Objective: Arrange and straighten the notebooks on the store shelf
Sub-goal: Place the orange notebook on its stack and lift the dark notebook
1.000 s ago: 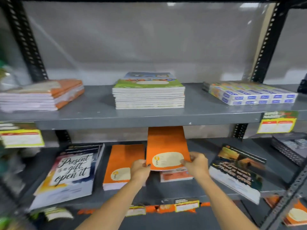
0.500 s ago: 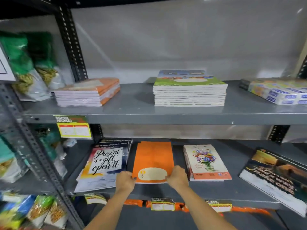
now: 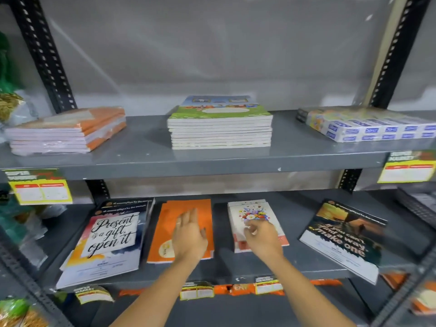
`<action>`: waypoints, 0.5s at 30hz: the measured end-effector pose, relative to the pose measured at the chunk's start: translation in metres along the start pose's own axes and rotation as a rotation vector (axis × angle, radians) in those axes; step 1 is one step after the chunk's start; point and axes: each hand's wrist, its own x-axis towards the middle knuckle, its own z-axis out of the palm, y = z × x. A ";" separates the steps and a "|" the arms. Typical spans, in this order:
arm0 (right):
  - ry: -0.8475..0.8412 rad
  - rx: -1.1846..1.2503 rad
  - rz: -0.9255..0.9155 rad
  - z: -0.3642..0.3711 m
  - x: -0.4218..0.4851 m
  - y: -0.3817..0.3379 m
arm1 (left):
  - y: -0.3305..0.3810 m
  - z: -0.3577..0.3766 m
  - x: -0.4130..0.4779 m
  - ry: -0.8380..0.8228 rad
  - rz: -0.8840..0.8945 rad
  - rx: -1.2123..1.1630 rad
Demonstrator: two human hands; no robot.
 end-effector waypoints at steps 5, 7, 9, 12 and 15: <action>0.214 -0.002 0.190 -0.074 0.011 0.098 | 0.112 0.044 -0.014 -0.102 0.218 -0.166; 0.295 0.001 0.295 -0.099 0.009 0.138 | 0.154 0.063 -0.021 -0.198 0.137 -0.411; 0.331 -0.023 0.379 -0.119 0.003 0.177 | 0.191 0.083 -0.022 -0.321 0.107 -0.555; 0.315 -0.083 0.419 -0.140 -0.001 0.232 | 0.237 0.119 -0.021 -0.609 0.154 -0.466; 0.292 -0.086 0.485 -0.154 -0.007 0.260 | 0.260 0.155 -0.024 -0.771 0.148 -0.268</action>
